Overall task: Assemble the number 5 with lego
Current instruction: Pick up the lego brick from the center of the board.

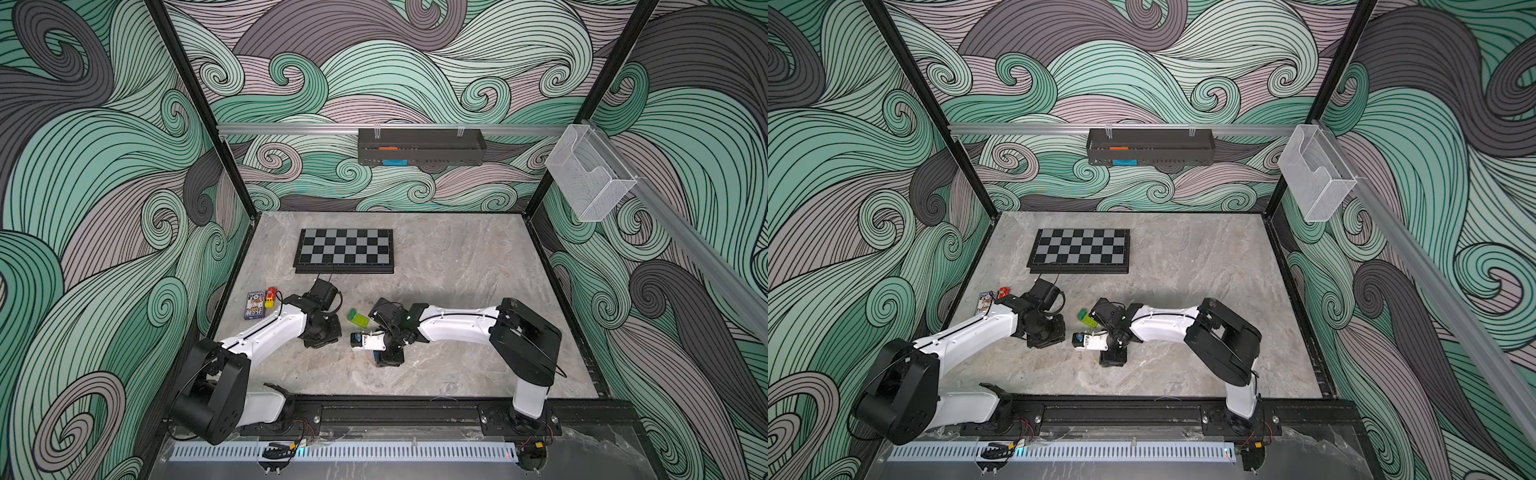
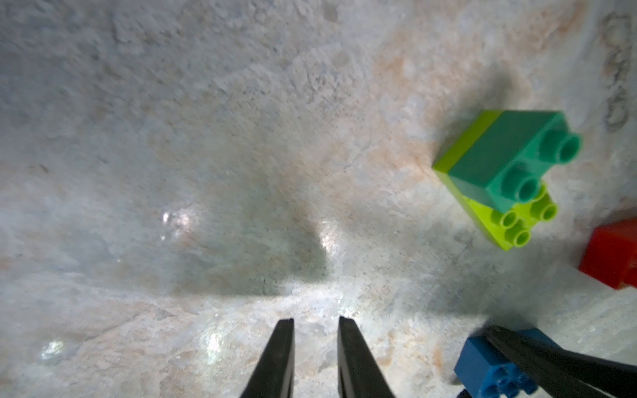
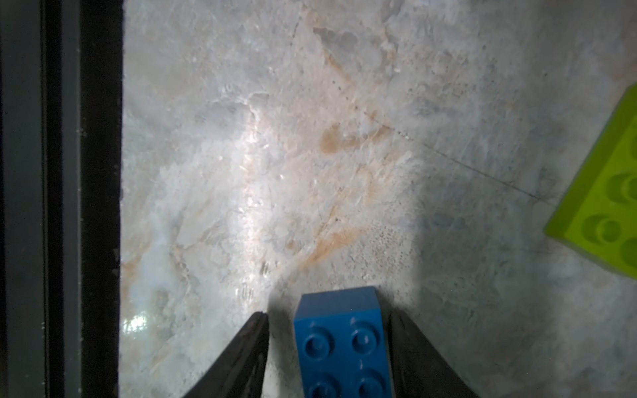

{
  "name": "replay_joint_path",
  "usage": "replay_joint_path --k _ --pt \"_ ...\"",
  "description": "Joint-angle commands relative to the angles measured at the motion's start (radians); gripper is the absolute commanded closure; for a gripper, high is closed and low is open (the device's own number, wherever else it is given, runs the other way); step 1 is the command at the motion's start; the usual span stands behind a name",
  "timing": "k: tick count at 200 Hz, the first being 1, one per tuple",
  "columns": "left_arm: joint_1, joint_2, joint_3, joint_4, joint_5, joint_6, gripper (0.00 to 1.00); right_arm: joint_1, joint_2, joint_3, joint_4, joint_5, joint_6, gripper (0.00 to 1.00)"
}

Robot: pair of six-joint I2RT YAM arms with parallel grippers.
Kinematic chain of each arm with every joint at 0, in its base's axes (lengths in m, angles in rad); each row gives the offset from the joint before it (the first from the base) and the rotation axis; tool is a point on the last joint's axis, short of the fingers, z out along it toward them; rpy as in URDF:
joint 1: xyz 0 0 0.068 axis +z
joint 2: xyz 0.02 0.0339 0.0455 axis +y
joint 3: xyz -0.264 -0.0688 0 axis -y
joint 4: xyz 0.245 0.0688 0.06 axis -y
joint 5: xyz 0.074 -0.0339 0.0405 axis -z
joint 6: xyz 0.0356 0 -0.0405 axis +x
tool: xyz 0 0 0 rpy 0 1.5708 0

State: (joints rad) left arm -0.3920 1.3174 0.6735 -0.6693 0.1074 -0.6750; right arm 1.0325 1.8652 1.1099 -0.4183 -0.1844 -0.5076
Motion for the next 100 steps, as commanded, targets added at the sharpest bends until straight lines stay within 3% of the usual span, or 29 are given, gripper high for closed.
replay_joint_path --k 1,11,45,100 --pt "0.010 -0.001 0.020 -0.017 0.011 -0.001 0.73 0.005 0.002 0.008 -0.018 0.029 0.021 0.47" --pt "0.013 0.004 0.021 -0.016 0.013 0.000 0.74 0.005 -0.001 0.006 -0.019 0.037 0.029 0.49" --pt "0.016 0.023 0.031 -0.006 0.010 -0.006 0.74 0.005 -0.016 -0.003 -0.018 0.059 0.053 0.67" --pt "0.072 0.098 0.094 0.034 -0.007 -0.023 0.70 0.002 -0.137 -0.056 -0.018 0.078 0.119 0.68"
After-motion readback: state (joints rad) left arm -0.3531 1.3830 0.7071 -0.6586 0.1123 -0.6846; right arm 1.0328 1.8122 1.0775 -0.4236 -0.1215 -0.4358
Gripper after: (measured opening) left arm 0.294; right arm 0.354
